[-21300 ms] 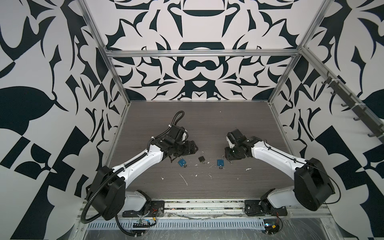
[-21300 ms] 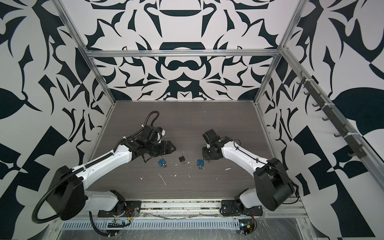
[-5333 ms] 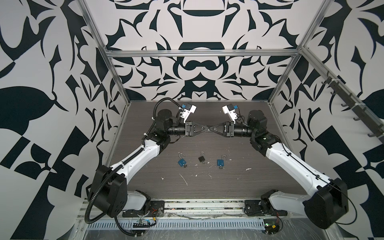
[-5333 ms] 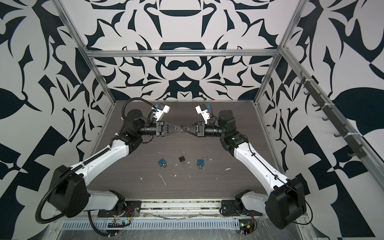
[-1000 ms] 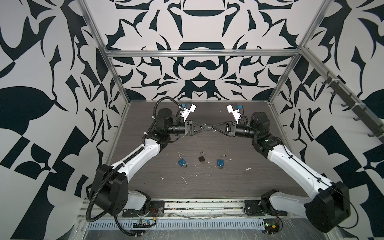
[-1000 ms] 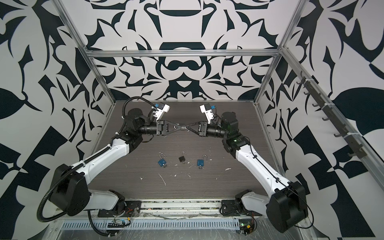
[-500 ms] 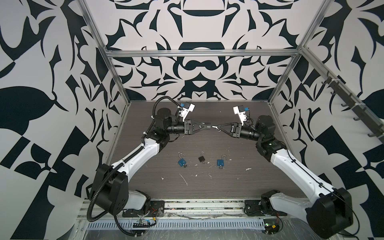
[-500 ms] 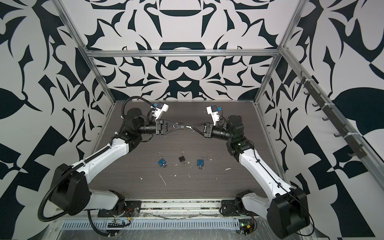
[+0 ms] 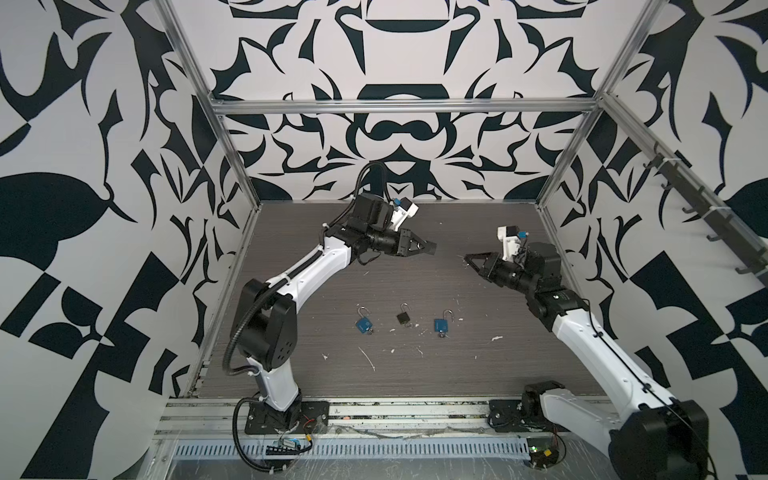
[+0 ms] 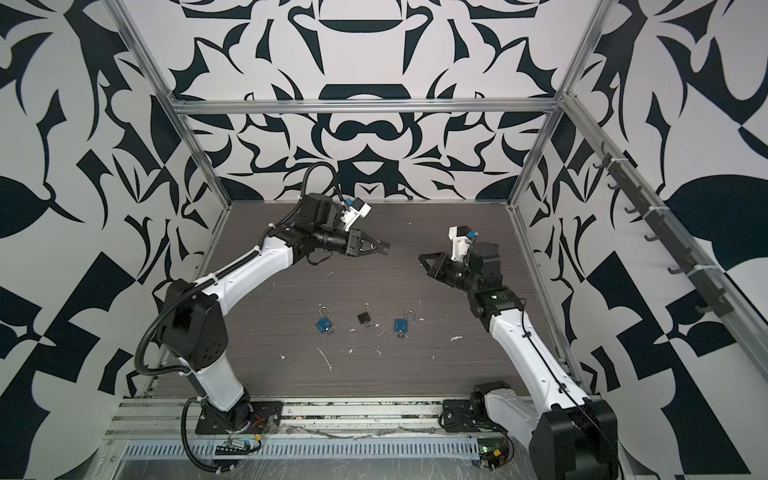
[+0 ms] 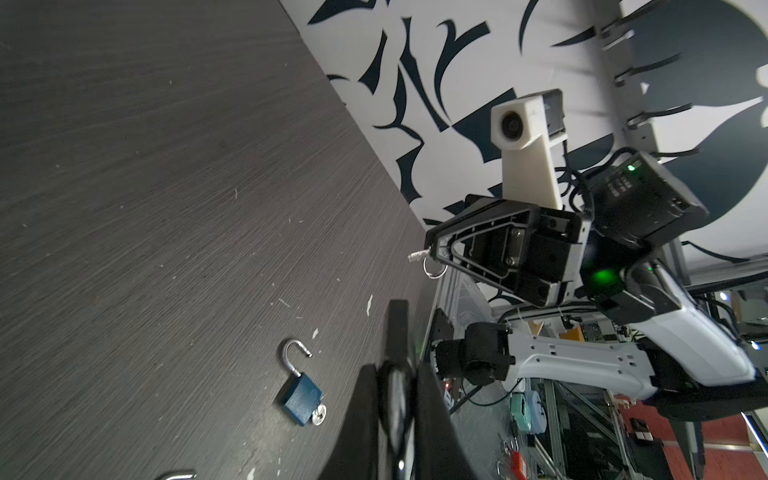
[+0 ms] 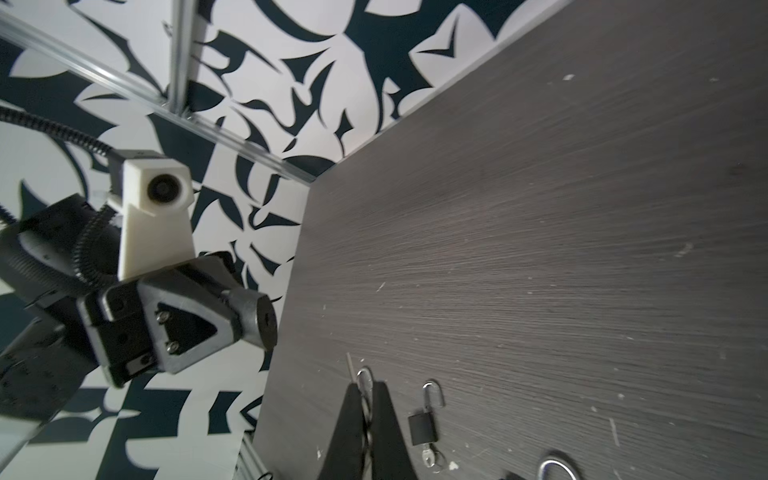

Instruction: Lock with the key

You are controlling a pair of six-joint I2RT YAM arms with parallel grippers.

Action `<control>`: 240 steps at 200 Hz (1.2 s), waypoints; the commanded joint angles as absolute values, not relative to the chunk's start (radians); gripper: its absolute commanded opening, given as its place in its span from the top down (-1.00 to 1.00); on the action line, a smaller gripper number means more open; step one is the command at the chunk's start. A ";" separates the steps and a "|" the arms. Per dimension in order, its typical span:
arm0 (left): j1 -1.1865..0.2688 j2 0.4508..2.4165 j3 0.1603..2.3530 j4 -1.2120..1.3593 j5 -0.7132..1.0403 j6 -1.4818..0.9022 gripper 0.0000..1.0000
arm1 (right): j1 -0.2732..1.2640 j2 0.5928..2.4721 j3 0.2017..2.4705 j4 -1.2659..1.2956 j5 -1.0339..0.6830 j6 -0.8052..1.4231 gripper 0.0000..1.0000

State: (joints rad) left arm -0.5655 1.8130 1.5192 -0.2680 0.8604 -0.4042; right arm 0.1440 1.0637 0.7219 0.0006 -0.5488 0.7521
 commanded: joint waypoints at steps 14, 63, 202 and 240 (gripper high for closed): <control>-0.604 1.980 1.707 -0.518 0.904 -0.228 1.00 | 0.117 1.141 0.622 0.105 -0.389 0.739 1.00; -0.621 2.176 1.897 -0.639 0.969 -0.161 1.00 | 0.116 1.341 0.574 0.318 -0.329 0.769 1.00; -0.698 2.556 2.309 -0.862 1.015 -0.123 1.00 | 0.109 1.619 0.532 0.538 -0.299 0.810 1.00; -0.701 2.612 2.369 -0.877 1.011 -0.131 1.00 | 0.107 1.637 0.519 0.520 -0.307 0.803 1.00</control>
